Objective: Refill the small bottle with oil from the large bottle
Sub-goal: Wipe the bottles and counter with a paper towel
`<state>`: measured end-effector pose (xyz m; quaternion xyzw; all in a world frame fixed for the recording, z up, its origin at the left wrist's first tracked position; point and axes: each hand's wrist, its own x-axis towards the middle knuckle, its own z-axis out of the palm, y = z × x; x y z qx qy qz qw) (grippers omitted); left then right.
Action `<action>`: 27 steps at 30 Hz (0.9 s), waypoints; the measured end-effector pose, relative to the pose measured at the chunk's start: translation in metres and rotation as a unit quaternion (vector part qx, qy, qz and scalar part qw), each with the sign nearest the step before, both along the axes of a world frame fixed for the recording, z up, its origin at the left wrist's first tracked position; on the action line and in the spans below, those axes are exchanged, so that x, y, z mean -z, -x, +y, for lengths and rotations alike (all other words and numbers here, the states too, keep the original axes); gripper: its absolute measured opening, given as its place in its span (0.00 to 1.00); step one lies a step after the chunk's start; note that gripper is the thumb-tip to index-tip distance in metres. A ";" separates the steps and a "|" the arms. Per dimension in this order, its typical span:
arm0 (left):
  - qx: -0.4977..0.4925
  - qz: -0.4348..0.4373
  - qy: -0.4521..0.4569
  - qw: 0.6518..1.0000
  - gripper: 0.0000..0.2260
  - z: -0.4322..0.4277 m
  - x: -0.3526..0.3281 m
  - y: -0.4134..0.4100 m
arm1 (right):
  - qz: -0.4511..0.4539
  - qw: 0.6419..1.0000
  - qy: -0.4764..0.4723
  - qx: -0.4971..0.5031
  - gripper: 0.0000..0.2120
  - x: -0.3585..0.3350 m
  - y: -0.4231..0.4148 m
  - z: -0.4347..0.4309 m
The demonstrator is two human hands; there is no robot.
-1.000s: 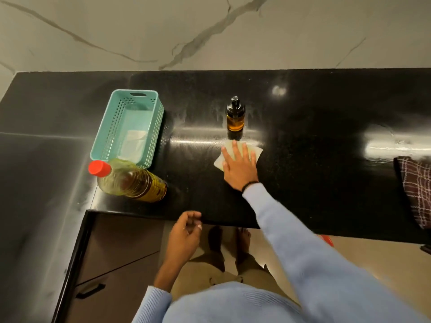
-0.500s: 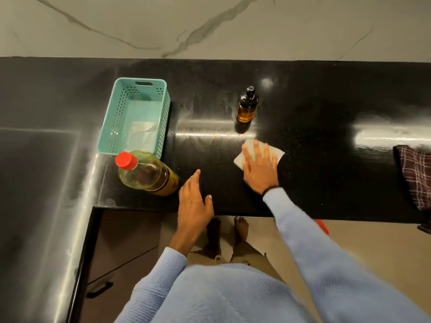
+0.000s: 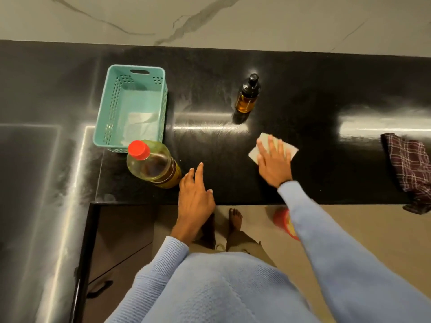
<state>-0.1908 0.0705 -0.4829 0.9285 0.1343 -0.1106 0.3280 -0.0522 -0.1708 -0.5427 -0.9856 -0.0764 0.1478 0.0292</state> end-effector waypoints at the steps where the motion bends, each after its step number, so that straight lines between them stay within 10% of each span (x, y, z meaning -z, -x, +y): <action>1: 0.002 0.001 0.007 1.000 0.35 -0.001 -0.001 0.000 | -0.001 1.000 0.003 0.025 0.29 0.000 -0.019 0.007; 12: -0.021 -0.005 0.028 0.999 0.37 0.003 -0.010 -0.009 | 0.011 0.980 -0.107 -0.164 0.27 -0.002 0.100 0.102; 21: -0.002 0.009 0.042 0.999 0.37 -0.009 -0.012 -0.017 | -0.012 0.994 -0.011 0.108 0.31 0.000 0.006 0.018; 27: -0.006 0.019 0.029 0.999 0.38 -0.018 -0.011 -0.022 | -0.004 0.995 -0.069 -0.076 0.31 -0.001 0.073 0.096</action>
